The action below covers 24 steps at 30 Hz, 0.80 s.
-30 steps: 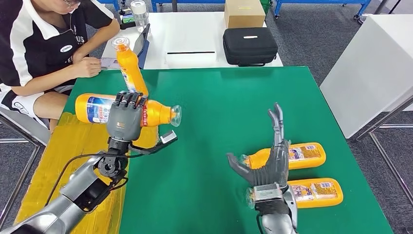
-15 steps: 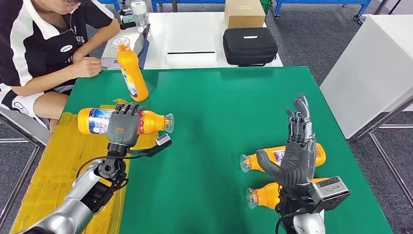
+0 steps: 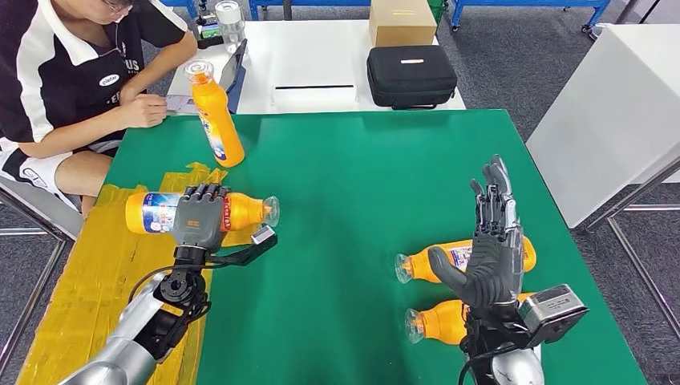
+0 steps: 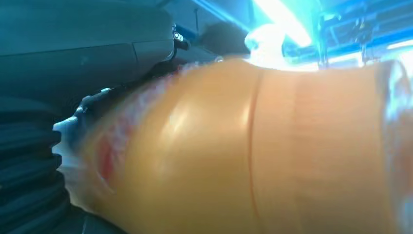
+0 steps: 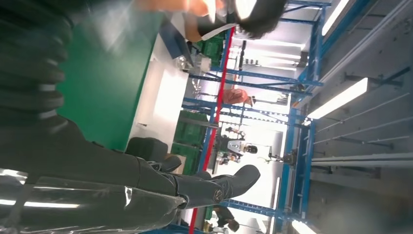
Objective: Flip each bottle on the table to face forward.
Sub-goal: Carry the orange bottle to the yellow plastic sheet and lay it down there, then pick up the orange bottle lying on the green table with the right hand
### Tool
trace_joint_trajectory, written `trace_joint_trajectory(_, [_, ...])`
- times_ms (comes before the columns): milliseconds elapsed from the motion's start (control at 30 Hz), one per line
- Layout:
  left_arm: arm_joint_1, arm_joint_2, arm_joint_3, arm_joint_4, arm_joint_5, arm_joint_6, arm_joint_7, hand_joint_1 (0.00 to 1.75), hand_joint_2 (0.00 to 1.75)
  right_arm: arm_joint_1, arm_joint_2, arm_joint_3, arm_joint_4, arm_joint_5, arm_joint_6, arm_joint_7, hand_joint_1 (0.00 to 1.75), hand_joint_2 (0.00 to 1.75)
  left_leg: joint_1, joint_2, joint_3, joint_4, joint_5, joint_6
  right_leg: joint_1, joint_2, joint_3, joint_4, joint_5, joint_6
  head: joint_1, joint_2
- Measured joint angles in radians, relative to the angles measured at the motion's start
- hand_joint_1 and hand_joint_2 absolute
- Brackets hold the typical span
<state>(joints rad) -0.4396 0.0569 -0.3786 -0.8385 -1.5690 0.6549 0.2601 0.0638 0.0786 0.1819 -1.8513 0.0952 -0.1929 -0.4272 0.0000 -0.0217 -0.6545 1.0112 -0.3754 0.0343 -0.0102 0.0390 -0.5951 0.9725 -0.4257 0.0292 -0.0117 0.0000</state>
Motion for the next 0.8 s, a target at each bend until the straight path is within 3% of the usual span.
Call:
trace_joint_trajectory(167, [0.02, -0.023, 0.068, 0.008, 0.0, -0.085, -0.039, 0.0, 1.75, -0.001, 0.014, -0.015, 0.0, 0.05, -0.031, 0.026, 0.0, 1.75, 0.0, 0.0, 0.0, 0.0, 0.0, 0.0, 0.0, 0.0, 0.0, 0.0, 0.0, 0.0, 0.0, 0.0])
trace_joint_trajectory(300, [0.02, -0.041, 0.116, 0.043, 0.0, -0.204, -0.051, 0.0, 0.0, -0.005, 0.021, -0.018, 0.003, 0.079, -0.037, 0.032, 0.0, 1.75, 0.0, 0.0, 0.0, 0.0, 0.0, 0.0, 0.0, 0.0, 0.0, 0.0, 0.0, 0.0, 0.0, 0.0])
trace_joint_trajectory(667, [0.013, -0.068, 0.181, 0.108, 0.0, -0.288, -0.085, 0.0, 0.0, -0.015, 0.032, -0.021, 0.015, 0.112, -0.051, 0.043, 0.0, 1.75, 0.0, -0.002, 0.001, 0.0, 0.0, 0.001, 0.0, -0.001, 0.002, 0.0, 0.0, 0.0, 0.0, 0.0])
trace_joint_trajectory(800, [0.013, -0.086, 0.218, 0.113, 0.051, -0.287, -0.164, 0.0, 0.0, -0.023, 0.032, -0.022, 0.021, 0.151, -0.071, 0.049, 0.0, 1.75, 0.0, -0.003, 0.001, 0.0, 0.001, 0.002, 0.0, -0.002, 0.003, 0.0, 0.0, 0.0, 0.0, 0.0])
